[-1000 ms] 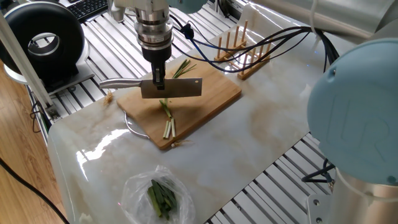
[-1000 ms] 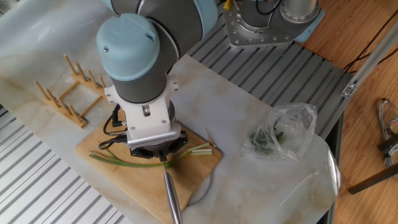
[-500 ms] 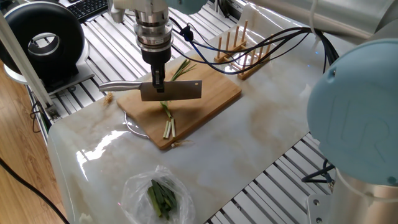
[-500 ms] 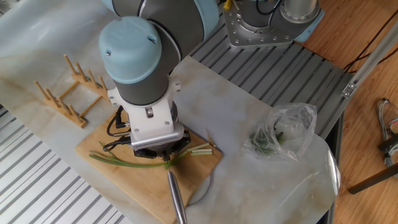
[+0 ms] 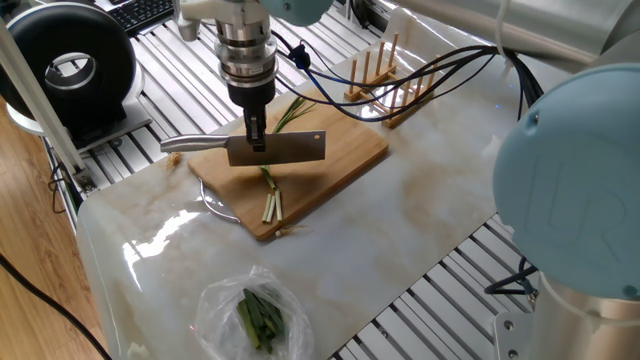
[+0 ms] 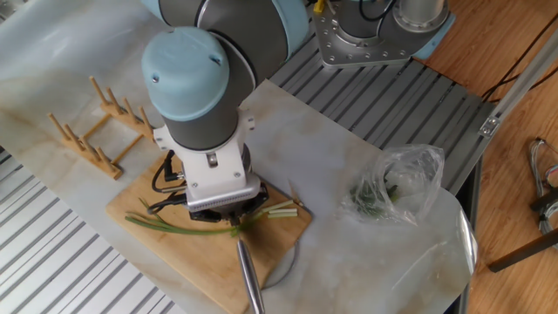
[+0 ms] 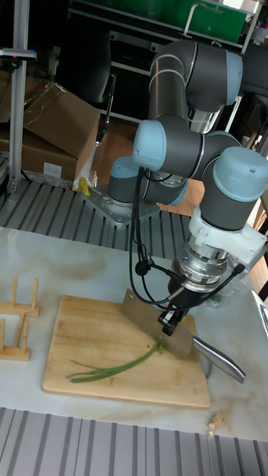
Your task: Chop the green garlic
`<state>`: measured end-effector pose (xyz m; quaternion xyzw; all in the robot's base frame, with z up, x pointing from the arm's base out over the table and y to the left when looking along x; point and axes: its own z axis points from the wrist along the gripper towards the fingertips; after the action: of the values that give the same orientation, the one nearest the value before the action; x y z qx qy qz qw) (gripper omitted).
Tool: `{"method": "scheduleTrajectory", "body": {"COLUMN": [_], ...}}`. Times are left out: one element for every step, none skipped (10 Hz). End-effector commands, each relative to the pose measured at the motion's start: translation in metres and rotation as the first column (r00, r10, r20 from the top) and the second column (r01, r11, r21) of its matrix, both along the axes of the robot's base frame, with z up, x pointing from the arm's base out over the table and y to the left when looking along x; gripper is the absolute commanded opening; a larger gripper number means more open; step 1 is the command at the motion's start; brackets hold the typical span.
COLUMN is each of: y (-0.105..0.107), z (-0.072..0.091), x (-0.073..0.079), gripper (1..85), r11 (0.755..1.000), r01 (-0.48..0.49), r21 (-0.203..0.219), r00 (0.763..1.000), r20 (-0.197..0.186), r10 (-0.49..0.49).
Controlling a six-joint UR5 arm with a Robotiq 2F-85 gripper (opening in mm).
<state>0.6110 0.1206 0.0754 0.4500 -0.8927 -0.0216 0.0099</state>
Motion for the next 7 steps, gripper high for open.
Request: {"method": "scheduleTrajectory", "body": {"y": [0.0028, 0.0007, 0.0013, 0.0013, 0.0013, 0.0020, 0.0012], "z": [-0.0012, -0.0024, -0.0036, -0.0038, -0.0039, -0.0041, -0.0045], "x": [-0.0007, -0.0005, -0.0002, -0.0002, -0.0004, -0.0005, -0.0008], "gripper": [1.3, 1.3, 1.3, 1.3, 1.3, 1.3, 1.3], "r11": [1.000, 1.000, 1.000, 1.000, 1.000, 1.000, 1.000], "r01": [0.005, 0.003, 0.003, 0.003, 0.002, 0.000, 0.000], "r21": [0.009, 0.003, 0.007, 0.007, 0.007, 0.009, 0.006], "r00": [1.000, 1.000, 1.000, 1.000, 1.000, 1.000, 1.000], "r20": [-0.002, -0.002, -0.002, -0.002, -0.002, -0.002, -0.002], "r10": [-0.005, -0.003, -0.003, -0.003, -0.002, 0.000, 0.000]}}
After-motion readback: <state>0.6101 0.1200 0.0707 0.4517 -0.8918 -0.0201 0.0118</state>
